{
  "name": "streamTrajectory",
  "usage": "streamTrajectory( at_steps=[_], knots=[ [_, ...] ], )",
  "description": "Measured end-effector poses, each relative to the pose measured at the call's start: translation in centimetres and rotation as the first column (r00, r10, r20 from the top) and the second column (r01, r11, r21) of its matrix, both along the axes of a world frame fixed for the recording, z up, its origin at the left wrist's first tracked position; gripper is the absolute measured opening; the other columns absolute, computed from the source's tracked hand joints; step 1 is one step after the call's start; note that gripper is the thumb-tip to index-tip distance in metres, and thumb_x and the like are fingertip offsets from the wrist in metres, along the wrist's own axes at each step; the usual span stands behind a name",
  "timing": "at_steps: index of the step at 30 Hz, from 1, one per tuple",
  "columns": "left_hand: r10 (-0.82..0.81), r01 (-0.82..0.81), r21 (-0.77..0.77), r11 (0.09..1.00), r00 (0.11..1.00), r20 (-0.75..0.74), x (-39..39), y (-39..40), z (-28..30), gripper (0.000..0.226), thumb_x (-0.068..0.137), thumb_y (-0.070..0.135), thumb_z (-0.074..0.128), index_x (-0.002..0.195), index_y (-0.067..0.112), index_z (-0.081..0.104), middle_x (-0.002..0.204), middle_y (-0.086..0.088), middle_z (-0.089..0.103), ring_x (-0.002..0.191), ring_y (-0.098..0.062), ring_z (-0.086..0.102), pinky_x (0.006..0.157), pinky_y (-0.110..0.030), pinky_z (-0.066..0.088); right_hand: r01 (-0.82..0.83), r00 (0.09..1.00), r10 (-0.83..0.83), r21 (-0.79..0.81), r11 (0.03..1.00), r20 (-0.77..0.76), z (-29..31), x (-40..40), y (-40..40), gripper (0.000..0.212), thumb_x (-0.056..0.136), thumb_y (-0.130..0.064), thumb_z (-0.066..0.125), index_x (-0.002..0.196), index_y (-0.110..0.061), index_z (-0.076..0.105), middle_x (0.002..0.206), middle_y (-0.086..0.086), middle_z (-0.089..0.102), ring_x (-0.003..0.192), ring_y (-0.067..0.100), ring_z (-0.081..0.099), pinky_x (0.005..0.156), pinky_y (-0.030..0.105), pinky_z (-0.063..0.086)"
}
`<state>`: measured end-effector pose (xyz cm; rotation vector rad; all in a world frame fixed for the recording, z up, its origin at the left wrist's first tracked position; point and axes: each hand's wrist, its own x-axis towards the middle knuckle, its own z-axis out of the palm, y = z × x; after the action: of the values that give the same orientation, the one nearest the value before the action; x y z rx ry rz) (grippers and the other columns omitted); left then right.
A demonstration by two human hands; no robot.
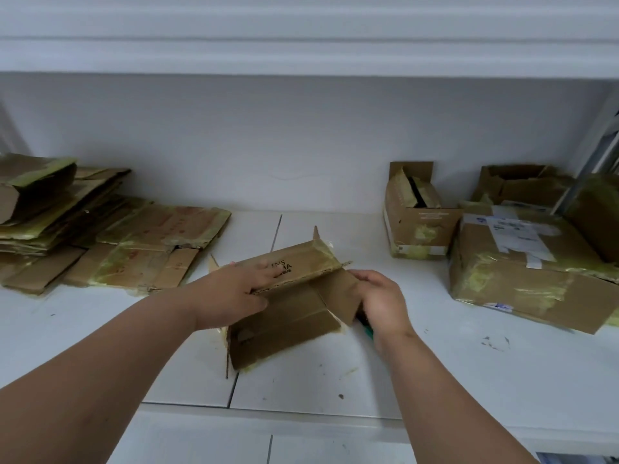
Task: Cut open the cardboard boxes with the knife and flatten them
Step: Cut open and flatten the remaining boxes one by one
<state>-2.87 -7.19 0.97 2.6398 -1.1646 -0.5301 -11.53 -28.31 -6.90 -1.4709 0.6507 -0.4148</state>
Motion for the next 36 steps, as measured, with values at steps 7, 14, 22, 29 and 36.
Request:
streamTrajectory(
  at_steps=[7,14,22,29,36],
  knots=[
    [-0.108,0.109,0.073,0.991,0.994,-0.024,-0.2,-0.9,0.1,0.057,0.094,0.062,0.042,0.147,0.043,0.036,0.157,0.025,0.017,0.145,0.0,0.011,0.12,-0.035,0.005,-0.054,0.998,0.056,0.241,0.969,-0.001,0.9,0.1,0.0,0.026,0.087,-0.045,0.062,0.078,-0.021,0.07,0.076,0.006,0.068,0.074,0.022,0.064,0.077,0.037,0.05],
    [0.458,-0.441,-0.125,0.889,0.859,0.231,3.8,0.2,-0.7,0.063,0.089,0.063,0.052,0.144,0.035,0.043,0.155,0.006,0.034,0.143,-0.026,0.026,0.113,-0.043,0.025,-0.148,0.982,0.146,-0.011,0.989,-0.121,1.4,-0.2,-0.3,0.021,0.085,-0.006,0.056,0.081,-0.016,0.074,0.077,-0.002,0.075,0.076,0.018,0.069,0.068,0.028,0.053],
    [0.283,-0.347,0.255,0.903,0.925,0.255,5.2,0.4,-1.4,0.075,0.076,0.09,0.017,0.117,0.045,0.061,0.119,0.01,0.058,0.118,-0.019,0.052,0.101,-0.043,0.036,-0.068,0.986,0.052,-0.097,0.993,-0.158,0.8,0.5,-0.4,0.023,0.088,-0.023,0.05,0.077,-0.006,0.061,0.081,0.011,0.066,0.074,0.023,0.059,0.07,0.032,0.044],
    [0.158,-0.258,0.512,0.819,0.96,0.231,5.3,-0.7,-0.2,0.089,0.082,0.078,-0.009,0.133,0.039,0.052,0.128,0.007,0.061,0.137,-0.021,0.038,0.114,-0.055,0.001,-0.107,0.981,0.064,-0.228,0.968,-0.185,0.7,0.9,-0.2,0.032,0.101,-0.038,0.051,0.09,-0.019,0.073,0.093,0.001,0.074,0.092,0.021,0.068,0.093,0.042,0.054],
    [0.504,-0.516,0.072,0.854,0.785,-0.36,5.5,-0.3,-1.3,0.068,0.091,0.067,0.043,0.134,0.016,0.058,0.144,-0.006,0.048,0.135,-0.027,0.041,0.109,-0.04,0.031,-0.099,0.98,0.051,-0.247,0.964,-0.192,0.8,0.8,-0.2,0.029,0.102,-0.036,0.05,0.09,-0.023,0.072,0.094,-0.003,0.073,0.093,0.017,0.066,0.092,0.037,0.053]
  ],
)
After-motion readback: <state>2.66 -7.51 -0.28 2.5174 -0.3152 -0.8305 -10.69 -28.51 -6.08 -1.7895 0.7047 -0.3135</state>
